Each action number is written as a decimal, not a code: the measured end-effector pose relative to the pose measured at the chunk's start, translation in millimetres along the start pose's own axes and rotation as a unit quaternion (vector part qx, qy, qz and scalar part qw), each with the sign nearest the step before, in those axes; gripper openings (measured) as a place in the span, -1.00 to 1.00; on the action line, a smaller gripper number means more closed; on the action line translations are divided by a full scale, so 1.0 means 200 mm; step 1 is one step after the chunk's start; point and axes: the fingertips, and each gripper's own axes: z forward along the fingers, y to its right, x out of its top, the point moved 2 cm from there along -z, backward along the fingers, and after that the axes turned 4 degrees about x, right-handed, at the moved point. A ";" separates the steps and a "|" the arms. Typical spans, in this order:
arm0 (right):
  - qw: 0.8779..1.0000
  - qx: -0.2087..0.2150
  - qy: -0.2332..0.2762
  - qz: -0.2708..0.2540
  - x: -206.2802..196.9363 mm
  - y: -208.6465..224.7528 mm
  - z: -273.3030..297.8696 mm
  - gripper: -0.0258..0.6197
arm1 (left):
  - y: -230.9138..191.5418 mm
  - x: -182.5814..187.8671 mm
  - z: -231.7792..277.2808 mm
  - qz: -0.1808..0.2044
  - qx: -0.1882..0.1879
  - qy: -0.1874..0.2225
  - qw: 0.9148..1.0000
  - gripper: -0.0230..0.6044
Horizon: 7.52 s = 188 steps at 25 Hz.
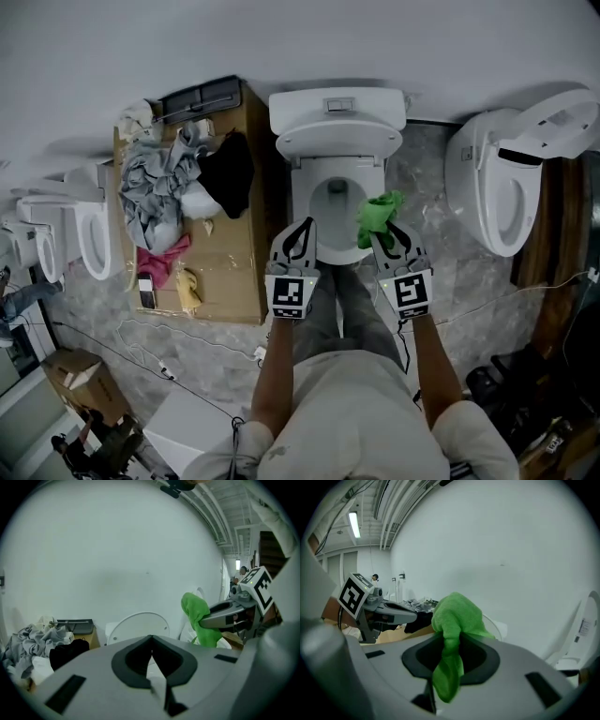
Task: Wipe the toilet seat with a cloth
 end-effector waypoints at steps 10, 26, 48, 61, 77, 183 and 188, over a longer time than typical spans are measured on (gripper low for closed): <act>0.999 -0.002 -0.051 0.001 -0.25 -0.02 0.33 -0.62 | -0.18 -0.34 0.20 -0.023 -0.011 -0.026 0.999 -0.89; 0.995 0.009 -0.101 -0.005 -0.69 -0.14 0.86 -0.62 | -0.38 -0.91 0.36 -0.075 0.003 -0.075 0.994 -0.89; 0.976 0.125 -0.162 -0.073 -1.21 -0.14 1.48 -0.62 | -0.50 -1.40 0.56 -0.115 0.090 -0.102 0.984 -0.89; 0.951 0.191 -0.194 -0.143 -1.37 -0.18 1.81 -0.62 | -0.54 -1.53 0.62 -0.130 0.134 -0.117 0.975 -0.89; 0.933 0.217 -0.194 -0.214 -1.49 -0.32 1.90 -0.62 | -0.47 -1.64 0.43 -0.160 0.162 -0.120 0.966 -0.89; 0.960 0.094 -0.263 0.017 -2.34 -0.73 0.52 -0.63 | 0.33 -1.98 -0.01 -0.055 -0.077 -0.185 0.978 -0.89; 0.962 0.075 -0.262 0.027 -2.35 -0.67 0.49 -0.63 | 0.38 -1.97 0.04 -0.045 -0.096 -0.188 0.976 -0.89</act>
